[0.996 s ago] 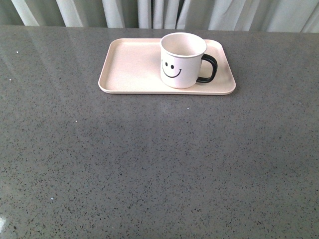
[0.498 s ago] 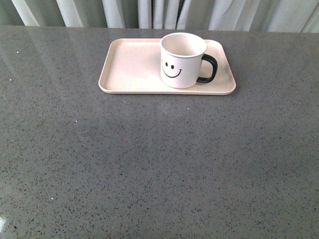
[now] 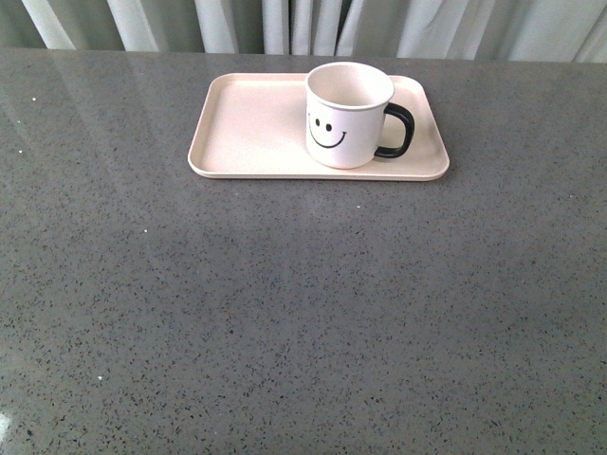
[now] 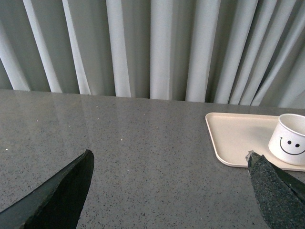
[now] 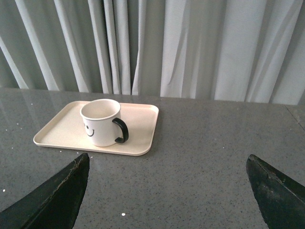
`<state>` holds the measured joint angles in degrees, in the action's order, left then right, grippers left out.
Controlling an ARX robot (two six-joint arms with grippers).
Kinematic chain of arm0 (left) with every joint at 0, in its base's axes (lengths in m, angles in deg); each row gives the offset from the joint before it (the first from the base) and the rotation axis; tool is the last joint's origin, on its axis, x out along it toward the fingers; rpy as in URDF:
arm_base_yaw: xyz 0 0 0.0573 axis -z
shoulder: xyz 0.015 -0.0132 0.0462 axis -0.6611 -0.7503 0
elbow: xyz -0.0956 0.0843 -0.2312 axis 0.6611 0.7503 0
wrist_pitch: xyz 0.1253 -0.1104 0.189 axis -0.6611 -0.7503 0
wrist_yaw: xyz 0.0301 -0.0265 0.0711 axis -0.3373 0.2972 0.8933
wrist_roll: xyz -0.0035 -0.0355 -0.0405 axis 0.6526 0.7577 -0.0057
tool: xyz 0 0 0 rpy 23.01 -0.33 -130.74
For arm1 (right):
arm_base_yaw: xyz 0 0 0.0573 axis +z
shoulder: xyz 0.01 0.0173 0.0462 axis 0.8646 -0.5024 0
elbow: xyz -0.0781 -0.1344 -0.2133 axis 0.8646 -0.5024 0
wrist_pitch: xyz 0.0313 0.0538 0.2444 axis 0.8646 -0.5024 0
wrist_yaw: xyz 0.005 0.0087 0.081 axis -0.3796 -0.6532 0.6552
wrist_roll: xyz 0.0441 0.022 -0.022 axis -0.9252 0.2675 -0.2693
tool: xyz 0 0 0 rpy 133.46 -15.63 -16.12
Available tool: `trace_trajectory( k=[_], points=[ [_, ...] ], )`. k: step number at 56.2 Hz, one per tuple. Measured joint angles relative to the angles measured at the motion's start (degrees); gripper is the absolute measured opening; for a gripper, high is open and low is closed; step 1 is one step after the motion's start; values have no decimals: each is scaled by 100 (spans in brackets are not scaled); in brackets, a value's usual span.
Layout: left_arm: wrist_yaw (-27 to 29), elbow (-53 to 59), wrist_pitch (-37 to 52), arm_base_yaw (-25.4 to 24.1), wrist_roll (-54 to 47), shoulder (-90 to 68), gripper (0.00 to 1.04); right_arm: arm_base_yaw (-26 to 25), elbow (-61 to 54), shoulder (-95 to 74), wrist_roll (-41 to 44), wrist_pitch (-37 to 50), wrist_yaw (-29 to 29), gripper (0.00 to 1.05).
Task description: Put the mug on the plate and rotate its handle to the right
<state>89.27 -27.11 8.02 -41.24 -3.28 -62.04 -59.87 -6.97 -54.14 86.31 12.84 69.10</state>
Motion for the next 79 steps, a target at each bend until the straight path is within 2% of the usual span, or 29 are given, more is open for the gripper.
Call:
trace_trajectory(
  k=[9,10,12,14,17,20,27,33,44,58,79],
  points=[
    [0,0,0,0,0,0,96,-11,17,-39,-31,-44,50,96],
    [0,0,0,0,0,0,96,-39,52,-105,-52,-153,122,96],
    [7,0,0,0,0,0,96,-258,382,-562,-125,-914,603,96],
    [-4,0,0,0,0,0,96,-693,890,-1582,-131,-1469,1005,96],
    [0,0,0,0,0,0,95,-1279,1467,-2973,-26,-1117,1034,96],
    [2,0,0,0,0,0,96,-1714,2035,-4207,52,-413,1025,96],
    [0,0,0,0,0,0,96,-1904,3064,-6288,76,332,876,96],
    [0,0,0,0,0,0,96,-1786,3716,-7383,70,372,822,96],
    [0,0,0,0,0,0,96,-1246,4903,-8898,101,111,796,96],
    [0,0,0,0,0,0,96,-442,6000,-9930,267,-278,686,96],
    [0,0,0,0,0,0,96,219,7414,-10994,289,-872,553,96]
  ],
)
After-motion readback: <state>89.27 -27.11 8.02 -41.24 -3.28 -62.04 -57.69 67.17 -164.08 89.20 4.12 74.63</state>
